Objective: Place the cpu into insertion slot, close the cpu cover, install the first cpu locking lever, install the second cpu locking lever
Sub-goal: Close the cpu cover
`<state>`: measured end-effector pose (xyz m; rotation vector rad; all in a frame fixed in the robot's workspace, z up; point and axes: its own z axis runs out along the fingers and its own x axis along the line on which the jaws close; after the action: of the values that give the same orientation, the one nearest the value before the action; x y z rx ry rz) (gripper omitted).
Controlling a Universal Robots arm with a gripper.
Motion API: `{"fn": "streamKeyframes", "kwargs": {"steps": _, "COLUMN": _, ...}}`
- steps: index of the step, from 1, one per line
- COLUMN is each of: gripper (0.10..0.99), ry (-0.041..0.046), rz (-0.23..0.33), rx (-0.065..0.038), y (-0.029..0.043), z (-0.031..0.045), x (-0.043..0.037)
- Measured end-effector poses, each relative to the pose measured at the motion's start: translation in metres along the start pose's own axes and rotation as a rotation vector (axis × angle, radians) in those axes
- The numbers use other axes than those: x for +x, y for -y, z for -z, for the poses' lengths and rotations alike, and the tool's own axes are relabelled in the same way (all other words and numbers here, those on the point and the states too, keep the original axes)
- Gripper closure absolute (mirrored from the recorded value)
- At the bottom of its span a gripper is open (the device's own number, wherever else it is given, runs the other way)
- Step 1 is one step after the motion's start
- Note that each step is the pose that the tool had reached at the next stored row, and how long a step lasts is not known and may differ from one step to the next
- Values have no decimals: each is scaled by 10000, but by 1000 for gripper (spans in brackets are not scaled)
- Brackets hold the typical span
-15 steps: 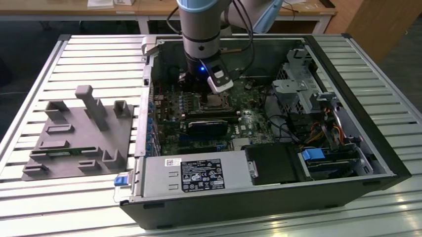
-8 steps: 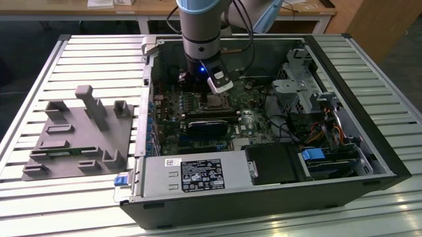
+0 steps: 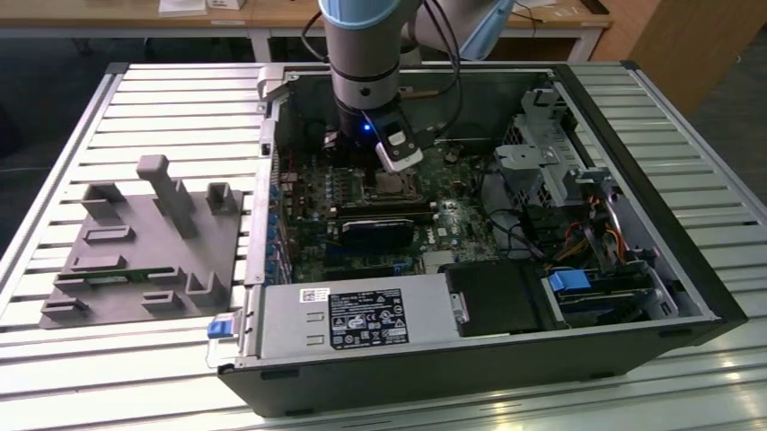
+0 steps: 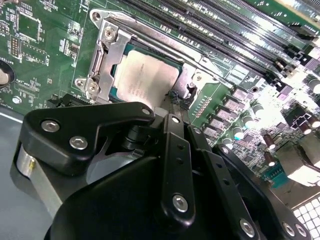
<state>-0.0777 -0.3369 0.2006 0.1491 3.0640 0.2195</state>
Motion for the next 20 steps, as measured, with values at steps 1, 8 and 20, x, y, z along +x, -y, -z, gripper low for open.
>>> {"fn": "streamKeyframes", "kwargs": {"steps": 1, "gripper": 980, "ry": 0, "rz": 0, "rx": -2, "y": 1, "z": -1, "x": 1}}
{"fn": "streamKeyframes", "kwargs": {"steps": 8, "gripper": 980, "ry": -8, "rz": 0, "rx": 2, "y": 15, "z": -22, "x": 19}}
{"fn": "streamKeyframes", "kwargs": {"steps": 20, "gripper": 980, "ry": -11, "rz": -1, "rx": -8, "y": 17, "z": -36, "x": -10}}
